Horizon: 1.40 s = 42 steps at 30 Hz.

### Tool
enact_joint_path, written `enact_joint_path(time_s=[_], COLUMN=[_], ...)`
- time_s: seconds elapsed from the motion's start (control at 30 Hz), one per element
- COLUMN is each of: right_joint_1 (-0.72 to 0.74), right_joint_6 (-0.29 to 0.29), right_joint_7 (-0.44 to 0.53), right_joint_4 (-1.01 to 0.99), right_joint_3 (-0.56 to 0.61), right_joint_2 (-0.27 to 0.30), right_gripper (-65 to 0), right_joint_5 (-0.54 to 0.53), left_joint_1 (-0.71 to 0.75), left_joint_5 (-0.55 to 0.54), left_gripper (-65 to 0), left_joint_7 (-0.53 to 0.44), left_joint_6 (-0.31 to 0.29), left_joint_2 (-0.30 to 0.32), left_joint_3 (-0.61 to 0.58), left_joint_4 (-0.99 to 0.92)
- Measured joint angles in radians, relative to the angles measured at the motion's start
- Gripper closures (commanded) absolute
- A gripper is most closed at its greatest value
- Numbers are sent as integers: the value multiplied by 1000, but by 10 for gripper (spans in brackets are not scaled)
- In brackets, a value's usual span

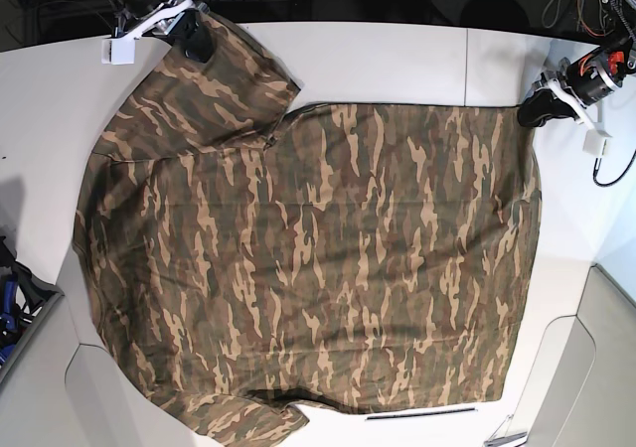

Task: Fold the T-shirt properly
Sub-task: 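Reach both grippers down toward the shirt's hem corners, then grasp the hem corners with both grippers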

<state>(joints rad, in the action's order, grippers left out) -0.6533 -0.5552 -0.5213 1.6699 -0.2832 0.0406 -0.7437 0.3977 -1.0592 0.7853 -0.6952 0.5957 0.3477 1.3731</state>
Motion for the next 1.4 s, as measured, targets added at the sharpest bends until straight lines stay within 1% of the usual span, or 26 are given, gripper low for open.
enact_joint_path(time_s=[0.1, 0.2, 0.3, 0.47, 0.6, 0.73, 0.8, 0.93, 1.13, 1.3, 1.4], right_joint_1=[-1, -2, 0, 11, 62, 103, 134, 204, 320, 425, 486], right_joint_6=[-2, -3, -6, -10, -10, -10, -10, -10, -11, -17, -15], right_joint_7=[-21, -45, -64, -69, -68, -78, -78, -81, -87, -89, -89], right_joint_4=[23, 78, 156, 267, 286, 286, 286, 286, 257, 188, 126], right_joint_3=[0, -3, -13, -59, -101, -108, -109, -109, -110, -109, -109], right_joint_2=[-13, -13, -13, -13, -11, -11, -10, -11, -10, -8, -8], right_gripper=[0, 0, 0, 0, 0, 0, 0, 0, 0, 0, 0], right_joint_5=[0, 4, 4, 3, 3, 3, 4, 27, 72, 124, 130], left_joint_1=[-11, -13, -11, -13, -39, -59, -80, -136, -192, -213, -234], left_joint_5=[0, -32, -31, -34, -28, -23, 1, 34, 116, 234, 299], left_gripper=[0, 0, 0, 0, 0, 0, 0, 0, 0, 0, 0], left_joint_7=[1, 11, 15, 13, 16, 13, 9, -38, -53, -170, -202], left_joint_6=[0, 2, 2, 2, 2, 3, 3, 4, 5, 5, 6], left_joint_2=[0, 0, 0, 0, 0, 0, -2, 0, -8, -8, -8], left_joint_3=[0, 7, 51, 135, 154, 153, 152, 151, 151, 98, 43], left_joint_4=[0, 7, 33, 79, 81, 81, 81, 82, 82, 81, 80])
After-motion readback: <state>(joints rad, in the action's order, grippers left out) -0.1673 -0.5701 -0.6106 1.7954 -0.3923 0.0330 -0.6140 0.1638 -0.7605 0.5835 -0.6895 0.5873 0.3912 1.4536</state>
